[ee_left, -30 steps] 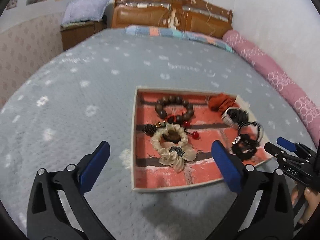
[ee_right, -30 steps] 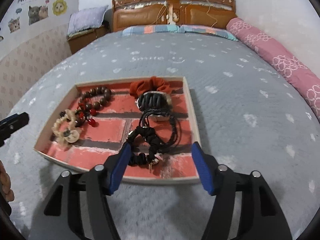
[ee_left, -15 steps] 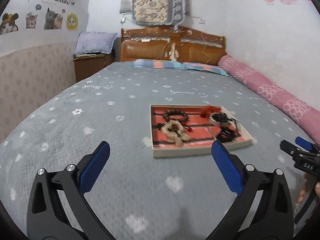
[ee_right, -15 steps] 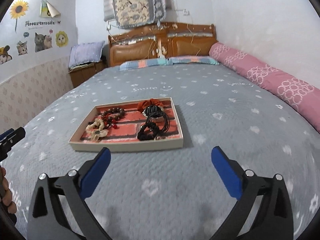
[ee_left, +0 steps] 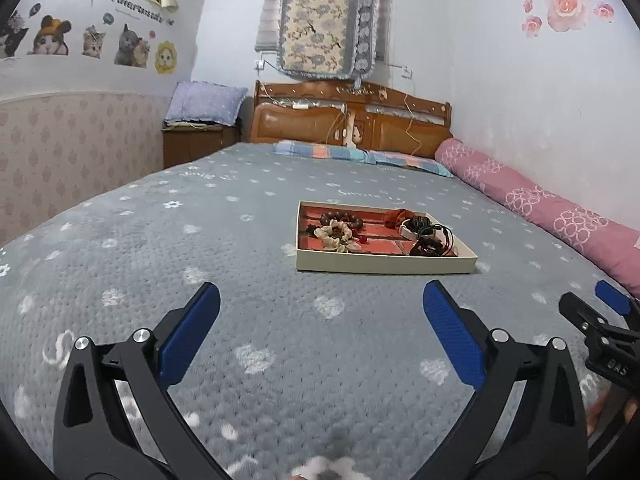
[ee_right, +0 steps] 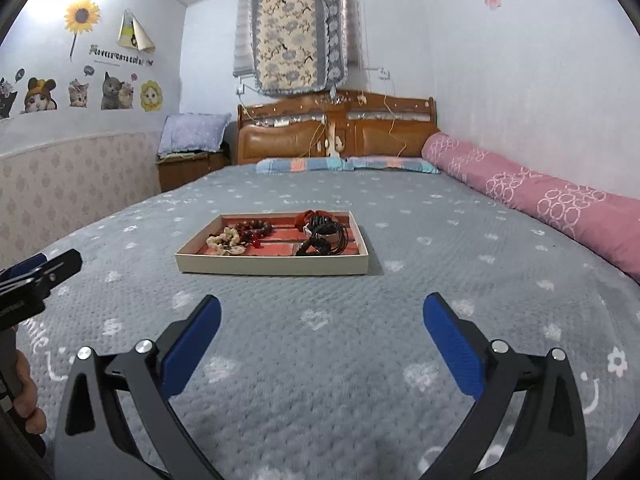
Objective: Organize jewelry
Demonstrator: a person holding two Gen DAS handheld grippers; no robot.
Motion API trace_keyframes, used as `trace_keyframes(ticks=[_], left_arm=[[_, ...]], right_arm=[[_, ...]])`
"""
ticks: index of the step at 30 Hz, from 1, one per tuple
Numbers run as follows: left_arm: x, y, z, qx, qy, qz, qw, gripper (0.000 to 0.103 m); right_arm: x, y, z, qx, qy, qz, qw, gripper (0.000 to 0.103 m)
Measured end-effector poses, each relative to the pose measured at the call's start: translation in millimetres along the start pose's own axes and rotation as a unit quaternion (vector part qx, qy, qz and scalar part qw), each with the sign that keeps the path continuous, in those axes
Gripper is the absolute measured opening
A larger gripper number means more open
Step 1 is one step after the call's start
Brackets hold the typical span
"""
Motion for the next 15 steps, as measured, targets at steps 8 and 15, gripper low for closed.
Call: trace_keyframes(ticks=[8, 15], left_arm=[[-12, -26, -13, 0.008, 0.032, -0.048, 0.9983, 0.098], [-25, -27, -18, 0.008, 0.059, -0.052, 0.9969, 0.098]], right_arm=[[-9, -24, -10, -0.016, 0.021, -0.024, 0.999, 0.099], [-17, -32, -11, -0.021, 0.019, -0.042, 0.999, 0.099]])
Point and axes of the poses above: each gripper's, at about its wrist camera, not at the fingertips, and y roughly the way its jaws point, z to its left, x to its top, the point moved 2 cm from there along y, roughly the way its jaws point, and after that the axes turned 15 degrees about -z, right-handed, at the moved point
